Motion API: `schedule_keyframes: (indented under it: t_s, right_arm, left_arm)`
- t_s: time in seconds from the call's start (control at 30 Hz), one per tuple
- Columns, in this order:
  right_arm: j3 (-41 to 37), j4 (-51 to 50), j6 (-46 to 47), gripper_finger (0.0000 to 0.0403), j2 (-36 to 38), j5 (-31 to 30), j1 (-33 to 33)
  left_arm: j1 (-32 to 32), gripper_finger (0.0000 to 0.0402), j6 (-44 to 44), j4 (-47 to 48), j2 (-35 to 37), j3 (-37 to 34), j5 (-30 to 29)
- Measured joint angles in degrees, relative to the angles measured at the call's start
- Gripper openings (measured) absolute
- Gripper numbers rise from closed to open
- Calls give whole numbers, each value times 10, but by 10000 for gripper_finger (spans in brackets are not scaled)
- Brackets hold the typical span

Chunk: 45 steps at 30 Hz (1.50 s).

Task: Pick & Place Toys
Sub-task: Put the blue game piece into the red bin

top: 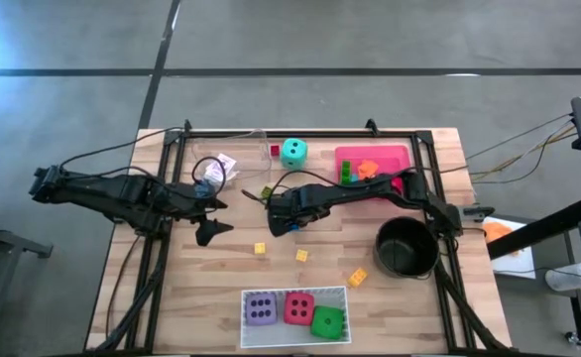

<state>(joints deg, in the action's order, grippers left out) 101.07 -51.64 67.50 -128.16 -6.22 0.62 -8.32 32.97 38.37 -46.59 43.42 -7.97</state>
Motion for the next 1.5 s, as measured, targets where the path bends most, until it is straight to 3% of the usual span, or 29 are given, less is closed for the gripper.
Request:
schedule_keyframes:
  t_s: [0.17, 0.23, 0.6, 1.0, 1.27, 1.5]
  right_arm:
    - [-8, 1, -7, 141, 0, 0, 1]
    - [-9, 0, -19, 125, 1, 0, 1]
    - [-11, -16, -63, 125, 21, 1, 1]
    - [-10, -82, -141, 125, 185, -93, 17]
    - [-15, -217, -150, 125, 297, -182, 80]
    - [-110, -235, -165, 125, 382, -164, 183]
  left_arm:
    - [0, 383, 0, 0, 0, 0, 0]
    - [0, 383, 0, 0, 0, 0, 0]
    - [0, 383, 0, 0, 0, 0, 0]
    - [0, 383, 4, 0, 0, 0, -1]
    - [0, 383, 2, 0, 0, 0, -15]
    - [0, 383, 2, -3, 0, -8, -15]
